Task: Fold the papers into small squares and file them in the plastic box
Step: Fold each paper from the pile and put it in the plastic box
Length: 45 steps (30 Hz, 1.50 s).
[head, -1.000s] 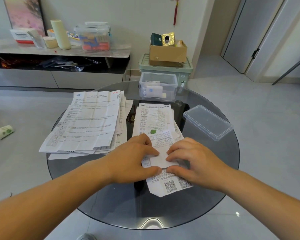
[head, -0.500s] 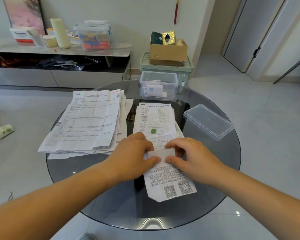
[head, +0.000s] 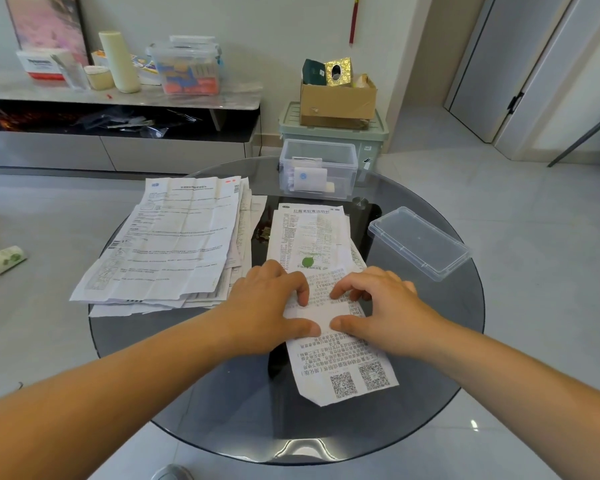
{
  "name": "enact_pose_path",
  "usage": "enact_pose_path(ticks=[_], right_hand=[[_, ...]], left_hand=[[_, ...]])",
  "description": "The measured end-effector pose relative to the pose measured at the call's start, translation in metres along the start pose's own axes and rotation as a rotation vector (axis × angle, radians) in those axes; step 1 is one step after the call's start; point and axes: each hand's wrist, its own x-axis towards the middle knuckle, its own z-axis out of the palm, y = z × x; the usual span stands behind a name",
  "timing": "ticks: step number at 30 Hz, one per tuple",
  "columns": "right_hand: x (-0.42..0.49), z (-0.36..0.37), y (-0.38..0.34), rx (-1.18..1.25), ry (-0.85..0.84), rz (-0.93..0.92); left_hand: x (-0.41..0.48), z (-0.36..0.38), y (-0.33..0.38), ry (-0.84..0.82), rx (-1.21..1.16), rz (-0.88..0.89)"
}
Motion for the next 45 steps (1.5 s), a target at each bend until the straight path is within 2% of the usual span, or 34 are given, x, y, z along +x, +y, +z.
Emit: enact_pose_path(ticks=[10,20,31,39,45], right_hand=[[0.003,-0.013,-0.001,0.003,-0.111,-0.009],[-0.004,-0.014,-0.009,-0.036,-0.056,-0.097],[0.002,-0.012,-0.005,0.2,-0.068,-0.097],[0.0,-0.012,-0.003,0.236,-0.052,-0.086],[0.003,-0.033,-0.019,0.154,0.003,-0.166]], left_hand=[[0.001,-0.014,0.011,-0.041,-0.086,-0.017],[0.003,-0.013,0.019,-0.013,-0.158,0.051],[0.006,-0.013,0.014,-0.032,-0.254,0.071],[0.005,-0.01,0.012,0.054,-0.314,0.124],[0.004,-0.032,0.019,0.183,-0.201,0.22]])
